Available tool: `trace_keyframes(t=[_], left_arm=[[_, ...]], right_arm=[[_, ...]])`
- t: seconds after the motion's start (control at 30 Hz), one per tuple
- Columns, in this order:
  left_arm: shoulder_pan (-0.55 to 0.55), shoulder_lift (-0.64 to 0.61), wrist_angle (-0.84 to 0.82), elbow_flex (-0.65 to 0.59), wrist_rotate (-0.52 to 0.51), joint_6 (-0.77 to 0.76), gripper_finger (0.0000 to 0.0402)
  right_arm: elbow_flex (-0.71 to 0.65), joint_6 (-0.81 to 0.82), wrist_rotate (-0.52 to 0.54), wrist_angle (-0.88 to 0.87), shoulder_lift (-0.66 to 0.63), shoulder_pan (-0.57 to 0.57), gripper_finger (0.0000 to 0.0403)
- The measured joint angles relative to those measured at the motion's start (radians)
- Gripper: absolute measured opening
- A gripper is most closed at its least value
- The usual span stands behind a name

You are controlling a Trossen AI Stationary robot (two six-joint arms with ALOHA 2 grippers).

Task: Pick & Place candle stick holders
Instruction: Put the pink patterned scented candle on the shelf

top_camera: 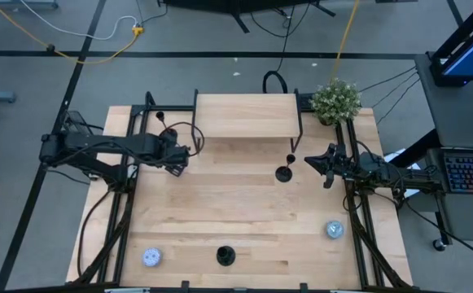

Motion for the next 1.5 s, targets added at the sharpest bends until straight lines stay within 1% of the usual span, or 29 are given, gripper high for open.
trace_keyframes(t=[0.13, 0.33, 0.4, 0.47, 0.57, 0.67, 0.87, 1.0, 1.1, 1.3, 1.5], left_arm=[[0.000, 0.004, 0.008, 0.000, 0.001, -0.011, 0.0267], [0.000, 0.004, 0.020, -0.004, -0.003, -0.006, 0.0333], [0.008, 0.003, 0.053, -0.026, 0.005, 0.003, 0.0354], [0.022, 0.004, 0.098, -0.061, 0.039, 0.008, 0.0371], [0.038, 0.004, 0.142, -0.106, 0.051, 0.005, 0.0389], [0.055, 0.004, 0.162, -0.128, 0.051, 0.005, 0.0394], [0.089, 0.003, 0.213, -0.128, 0.046, 0.022, 0.0395], [0.092, 0.003, 0.268, -0.128, 0.045, 0.046, 0.0395], [0.092, 0.003, 0.281, -0.128, 0.042, 0.062, 0.0395], [0.091, 0.003, 0.276, -0.128, -0.032, 0.071, 0.0395], [0.084, 0.003, 0.276, -0.128, -0.062, 0.037, 0.0395]], right_arm=[[0.000, 0.046, 0.000, 0.000, 0.000, 0.000, 0.0000], [0.000, 0.076, 0.000, 0.000, 0.000, 0.000, 0.0000], [0.000, 0.076, 0.000, 0.000, 0.000, 0.000, 0.0000], [0.000, 0.076, 0.000, 0.000, 0.000, 0.000, 0.0000], [0.000, 0.076, 0.000, 0.000, 0.000, 0.000, 0.0000], [0.000, 0.076, 0.000, 0.000, 0.000, 0.000, 0.0000], [0.000, 0.076, 0.000, 0.000, 0.000, 0.000, 0.0000], [0.000, 0.076, 0.000, 0.000, 0.000, 0.000, 0.0000], [0.000, 0.076, 0.000, 0.000, 0.000, 0.000, 0.0000], [0.000, 0.077, 0.000, 0.000, 0.000, 0.000, 0.0000], [0.000, 0.077, 0.000, 0.000, 0.000, 0.000, 0.0000]])
